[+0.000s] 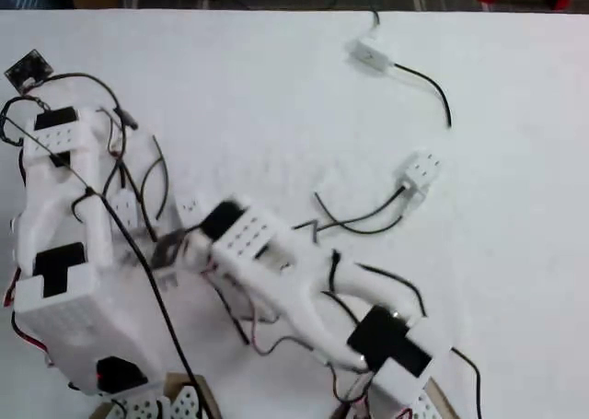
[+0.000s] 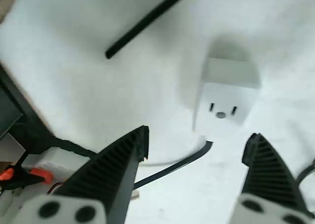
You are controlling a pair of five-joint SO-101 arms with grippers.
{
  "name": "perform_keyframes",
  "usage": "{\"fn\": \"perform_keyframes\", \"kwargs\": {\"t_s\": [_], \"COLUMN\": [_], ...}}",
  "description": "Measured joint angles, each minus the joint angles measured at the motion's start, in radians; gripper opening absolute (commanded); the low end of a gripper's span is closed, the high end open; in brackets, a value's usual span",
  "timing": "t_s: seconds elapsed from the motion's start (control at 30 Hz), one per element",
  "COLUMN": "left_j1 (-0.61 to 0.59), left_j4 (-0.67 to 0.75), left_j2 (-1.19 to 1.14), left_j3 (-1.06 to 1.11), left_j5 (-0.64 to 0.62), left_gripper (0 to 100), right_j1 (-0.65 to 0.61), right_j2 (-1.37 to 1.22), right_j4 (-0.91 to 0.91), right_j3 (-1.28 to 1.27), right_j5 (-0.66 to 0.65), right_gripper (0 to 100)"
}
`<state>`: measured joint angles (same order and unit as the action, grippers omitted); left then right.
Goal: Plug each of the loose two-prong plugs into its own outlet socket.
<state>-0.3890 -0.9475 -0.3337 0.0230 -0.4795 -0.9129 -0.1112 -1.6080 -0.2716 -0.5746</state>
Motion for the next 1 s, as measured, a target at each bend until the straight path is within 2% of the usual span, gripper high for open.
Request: {"fn": "perform_keyframes", "kwargs": {"t_s": [0.23,0.37,0.7,1.0], "left_j1": [0.000,0.000,0.000,0.000], "left_j4": [0.000,0.000,0.000,0.000], "left_j2": [0.000,0.000,0.000,0.000], "left_j3": [0.000,0.000,0.000,0.000], "left_j5": [0.000,0.000,0.000,0.000], "left_gripper": [28,28,28,28], "right_j1": [0.132,0.196,0.407,0.606], "right_j2": [0.000,0.000,0.000,0.000], "right_j4": [0.256,0.374,0.480,0.480], "right_j3": [-0.133,-0.170,-0.163,-0.048], "right_j5": [-0.052,-0.124,-0.278,-0.310], "right_gripper": [30.8,30.8,30.8,30.8]}}
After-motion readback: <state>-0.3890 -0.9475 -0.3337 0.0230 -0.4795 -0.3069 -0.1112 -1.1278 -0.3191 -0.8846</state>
